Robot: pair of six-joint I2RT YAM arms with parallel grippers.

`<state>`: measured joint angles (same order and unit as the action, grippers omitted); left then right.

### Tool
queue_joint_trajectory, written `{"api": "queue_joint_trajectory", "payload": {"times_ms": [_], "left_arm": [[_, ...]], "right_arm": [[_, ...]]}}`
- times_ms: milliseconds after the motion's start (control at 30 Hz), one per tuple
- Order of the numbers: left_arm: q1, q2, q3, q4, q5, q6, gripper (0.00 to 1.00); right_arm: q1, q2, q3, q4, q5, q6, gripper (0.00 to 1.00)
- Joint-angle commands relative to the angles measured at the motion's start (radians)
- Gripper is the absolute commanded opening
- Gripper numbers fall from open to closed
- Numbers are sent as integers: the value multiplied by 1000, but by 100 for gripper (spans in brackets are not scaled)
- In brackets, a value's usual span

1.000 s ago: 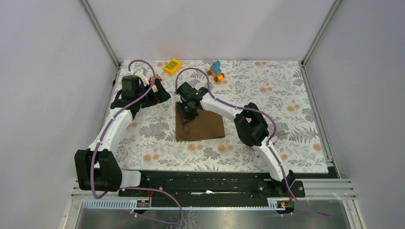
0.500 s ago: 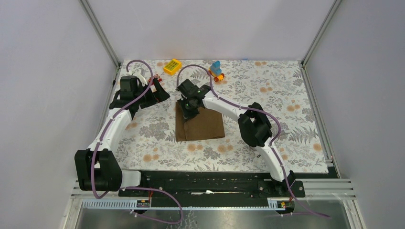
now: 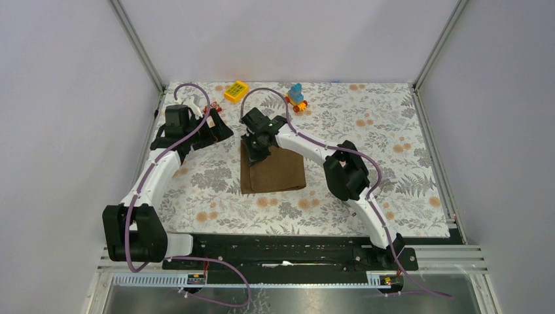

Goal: Fold the napkin into a case and place the utensils inside
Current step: Fold the rectangle-folded napkin at the center of the board.

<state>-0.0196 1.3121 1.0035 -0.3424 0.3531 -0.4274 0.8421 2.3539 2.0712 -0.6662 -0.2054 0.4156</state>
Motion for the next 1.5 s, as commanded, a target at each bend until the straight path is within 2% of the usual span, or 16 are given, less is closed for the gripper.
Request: {"api": "queue_joint_trajectory", "payload": {"times_ms": [0, 1000, 1067, 1167, 1300, 1367, 1467], "left_arm": [[4, -11, -2, 44, 12, -5, 99], [4, -11, -2, 45, 18, -3, 99], [4, -11, -3, 44, 17, -4, 99], [4, -11, -3, 44, 16, -3, 99], [4, -7, -6, 46, 7, -4, 99], [4, 0, -10, 47, 6, -5, 99], [-5, 17, -2, 23, 9, -1, 99]], "right_arm": [[-5, 28, 57, 5, -38, 13, 0], [-6, 140, 162, 7, -83, 23, 0], [-5, 145, 166, 15, -108, 26, 7], [-6, 128, 167, 15, -131, 42, 33], [-13, 44, 138, 31, -212, 61, 51], [-36, -39, 44, 117, -317, 102, 58], [-99, -204, -224, 258, -401, 156, 60]]}}
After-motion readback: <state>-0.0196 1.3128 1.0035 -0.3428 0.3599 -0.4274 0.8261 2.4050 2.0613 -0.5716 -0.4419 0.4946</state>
